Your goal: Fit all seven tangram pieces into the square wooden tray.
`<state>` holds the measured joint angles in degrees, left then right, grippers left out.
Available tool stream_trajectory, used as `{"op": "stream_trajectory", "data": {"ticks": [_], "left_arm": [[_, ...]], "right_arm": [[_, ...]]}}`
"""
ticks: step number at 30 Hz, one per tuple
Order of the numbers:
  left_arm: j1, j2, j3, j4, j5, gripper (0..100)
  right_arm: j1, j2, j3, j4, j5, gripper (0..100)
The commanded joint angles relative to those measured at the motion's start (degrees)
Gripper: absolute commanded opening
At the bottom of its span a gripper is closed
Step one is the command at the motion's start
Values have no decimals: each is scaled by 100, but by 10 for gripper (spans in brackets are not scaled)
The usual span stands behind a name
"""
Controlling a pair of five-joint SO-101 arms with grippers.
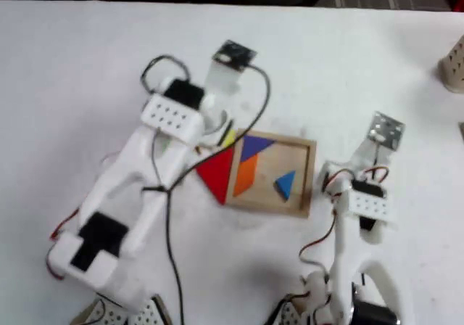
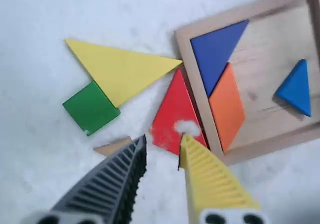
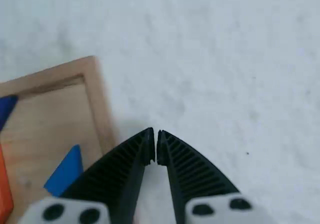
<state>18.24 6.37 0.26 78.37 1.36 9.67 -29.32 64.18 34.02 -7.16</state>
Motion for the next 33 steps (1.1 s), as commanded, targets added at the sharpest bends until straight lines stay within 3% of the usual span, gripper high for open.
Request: {"op": "stream_trajectory", "data": {"ticks": [1, 4, 9, 16, 25, 33], "left_arm": [[-189, -857, 1732, -1653, -35, 143], [-303, -980, 2338, -2163, -18, 143], [-769, -936, 2382, -2242, 18, 143], [-1007, -822, 2400, -2347, 18, 143], [-998, -673, 2382, -2479, 18, 143], [-980, -664, 2409, -2488, 18, 143]], "right_arm": [[-409, -804, 237, 127, 246, 16], [-743, -1543, 624, 312, 237, 16], [-1692, -2299, 765, 1182, -44, 16], [-2422, -1719, 695, 971, -431, 16], [-2378, -435, 334, 787, -387, 16], [-1516, -295, 325, 303, -132, 16]]}}
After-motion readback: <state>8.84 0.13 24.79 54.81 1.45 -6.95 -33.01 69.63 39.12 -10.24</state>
